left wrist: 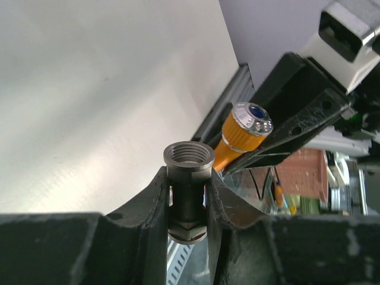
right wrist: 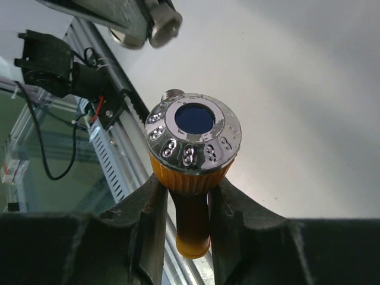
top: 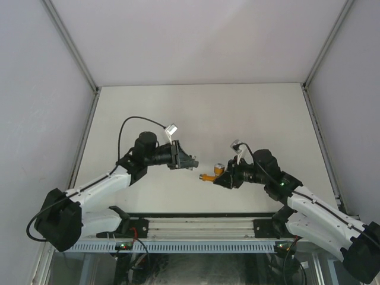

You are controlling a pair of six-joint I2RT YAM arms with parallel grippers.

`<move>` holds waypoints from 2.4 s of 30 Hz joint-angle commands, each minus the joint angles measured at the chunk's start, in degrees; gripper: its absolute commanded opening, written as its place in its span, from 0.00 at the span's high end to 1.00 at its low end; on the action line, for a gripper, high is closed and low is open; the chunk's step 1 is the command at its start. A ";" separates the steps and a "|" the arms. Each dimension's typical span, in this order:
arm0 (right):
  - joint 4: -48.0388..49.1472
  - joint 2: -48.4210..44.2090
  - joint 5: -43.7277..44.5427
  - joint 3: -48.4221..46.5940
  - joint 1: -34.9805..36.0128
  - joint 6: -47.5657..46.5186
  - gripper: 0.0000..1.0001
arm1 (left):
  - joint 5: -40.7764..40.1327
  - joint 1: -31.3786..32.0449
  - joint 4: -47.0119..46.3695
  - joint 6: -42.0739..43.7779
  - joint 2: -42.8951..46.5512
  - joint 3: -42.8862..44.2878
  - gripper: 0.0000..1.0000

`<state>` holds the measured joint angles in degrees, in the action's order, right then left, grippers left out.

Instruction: Install the water faucets

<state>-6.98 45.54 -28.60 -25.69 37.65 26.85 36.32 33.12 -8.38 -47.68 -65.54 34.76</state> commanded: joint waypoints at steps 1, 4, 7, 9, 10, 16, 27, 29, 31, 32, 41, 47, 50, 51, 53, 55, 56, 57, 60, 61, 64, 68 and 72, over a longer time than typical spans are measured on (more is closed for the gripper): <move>6.02 -0.15 -5.21 -3.50 -0.05 1.43 1.00 | 6.11 3.24 -3.15 3.05 -1.53 5.31 1.00; 7.89 -0.49 -4.31 -3.56 -0.28 2.81 1.00 | 7.44 4.81 -3.43 3.38 -2.88 5.47 1.00; 9.08 -0.90 -2.46 -3.43 -0.67 3.93 1.00 | 7.97 5.99 -3.55 3.64 -3.39 5.21 1.00; 10.03 -1.42 -2.17 -3.42 -0.93 4.63 1.00 | 8.06 6.12 -3.49 3.65 -3.32 4.74 1.00; 10.42 -1.62 -1.77 -3.45 -0.99 5.13 1.00 | 8.11 6.08 -3.55 3.71 -3.22 4.52 1.00; 13.21 -1.42 -3.01 -3.43 -1.17 6.85 1.00 | 5.61 6.08 -2.42 4.00 -1.63 4.54 1.00; 10.98 -10.57 -0.20 -3.23 -1.31 6.59 1.00 | -2.13 5.13 2.67 6.63 9.47 6.99 1.00; 12.10 -13.00 0.49 -3.23 -1.41 6.58 1.00 | -2.47 4.34 2.36 5.56 11.53 6.78 1.00; 12.55 -15.39 2.89 -3.24 -1.39 5.81 1.00 | -2.33 3.18 1.27 3.93 13.48 6.15 1.00; 12.74 -16.57 3.94 -3.29 -1.48 5.54 1.00 | -2.23 2.69 0.78 3.19 14.44 5.89 1.00; 16.09 -19.73 1.29 -5.60 -4.51 7.18 1.00 | 0.21 1.50 -7.43 -5.95 19.30 4.72 1.00; 27.15 -15.03 -10.03 -5.79 -15.40 16.44 1.00 | 0.40 1.34 -15.65 -15.80 19.49 3.54 1.00; 36.59 -10.15 -17.46 -6.02 -21.79 23.51 1.00 | 0.04 0.80 -18.19 -19.59 19.13 3.55 1.00; 38.04 -8.94 -19.17 -6.69 -22.94 23.96 1.00 | -0.04 0.56 -18.76 -20.76 18.99 3.56 1.00; 37.25 -7.56 -21.65 -9.02 -23.25 21.63 1.00 | -0.53 0.29 -19.97 -22.46 18.68 3.60 1.00; 33.66 -7.76 -22.05 -11.60 -22.12 16.92 1.00 | -1.10 0.19 -20.80 -24.69 18.25 3.64 1.00; 31.38 -8.41 -21.17 -12.54 -21.19 12.97 1.00 | -1.23 0.19 -21.63 -25.92 17.84 3.52 1.00; 28.17 -9.38 -19.35 -13.33 -20.10 8.73 1.00 | -1.38 0.19 -22.47 -27.33 17.43 3.41 1.00; 23.99 -12.25 -15.45 -14.26 -17.04 -1.34 1.00 | -0.83 0.19 -27.86 -32.37 16.00 2.28 1.00; 23.88 -12.97 -14.96 -14.49 -16.44 -2.80 1.00 | -0.65 0.19 -29.50 -33.78 15.67 1.94 1.00; 23.14 -13.03 -15.96 -15.76 -13.84 -6.55 1.00 | 0.98 0.14 -31.72 -36.19 14.42 2.22 1.00; 19.73 -12.97 -13.25 -17.61 -8.53 -12.52 1.00 | 4.65 0.34 -32.57 -37.61 12.98 2.98 1.00; 16.25 -12.38 -9.71 -19.13 -3.73 -18.36 1.00 | 7.26 0.64 -32.73 -38.53 12.35 2.77 1.00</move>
<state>12.80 32.38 -43.07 -41.63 30.15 17.76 39.51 33.63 -36.21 -83.50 -53.10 37.26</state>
